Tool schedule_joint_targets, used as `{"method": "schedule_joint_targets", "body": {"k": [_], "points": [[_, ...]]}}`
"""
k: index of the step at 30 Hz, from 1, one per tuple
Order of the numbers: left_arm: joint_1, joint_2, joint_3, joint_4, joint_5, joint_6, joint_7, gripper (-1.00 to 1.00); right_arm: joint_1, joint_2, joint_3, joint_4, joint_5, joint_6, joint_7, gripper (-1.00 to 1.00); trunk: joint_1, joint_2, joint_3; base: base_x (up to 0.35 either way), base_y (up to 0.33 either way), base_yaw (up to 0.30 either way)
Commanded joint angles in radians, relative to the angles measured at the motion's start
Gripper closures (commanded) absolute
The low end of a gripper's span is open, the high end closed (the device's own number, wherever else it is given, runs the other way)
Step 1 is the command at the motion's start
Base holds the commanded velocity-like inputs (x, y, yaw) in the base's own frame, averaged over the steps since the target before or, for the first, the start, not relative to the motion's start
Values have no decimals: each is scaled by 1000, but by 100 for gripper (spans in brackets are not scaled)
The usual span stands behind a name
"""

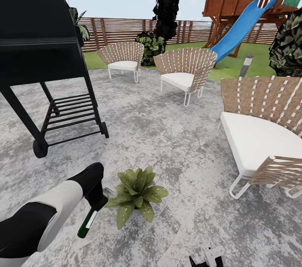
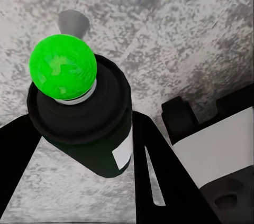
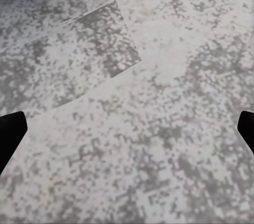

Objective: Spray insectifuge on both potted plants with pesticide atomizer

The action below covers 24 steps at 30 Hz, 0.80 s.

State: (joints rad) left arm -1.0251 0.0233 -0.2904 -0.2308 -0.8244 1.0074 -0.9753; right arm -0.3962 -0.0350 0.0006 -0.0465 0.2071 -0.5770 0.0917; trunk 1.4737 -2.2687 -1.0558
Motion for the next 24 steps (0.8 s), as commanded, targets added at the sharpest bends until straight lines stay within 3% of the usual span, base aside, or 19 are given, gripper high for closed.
{"method": "schedule_joint_targets", "body": {"k": [1,11,18,24], "points": [[9,1,0,-5,-10,4,-10,100,-1,0,-1,0,0,-3,4,-100,0,0,-1,0,20,0],[31,9,-1,2,-9,3,-11,100,0,0,-1,0,0,-3,3,-100,0,0,-1,-1,2,0],[43,2,-1,-9,-9,3,-12,100,0,0,-1,-1,0,-4,2,-100,0,0,-1,-253,0,0],[43,-2,-3,-10,-9,5,-11,100,0,0,-2,-1,0,-4,2,-100,0,0,-1,-59,0,-1]]}}
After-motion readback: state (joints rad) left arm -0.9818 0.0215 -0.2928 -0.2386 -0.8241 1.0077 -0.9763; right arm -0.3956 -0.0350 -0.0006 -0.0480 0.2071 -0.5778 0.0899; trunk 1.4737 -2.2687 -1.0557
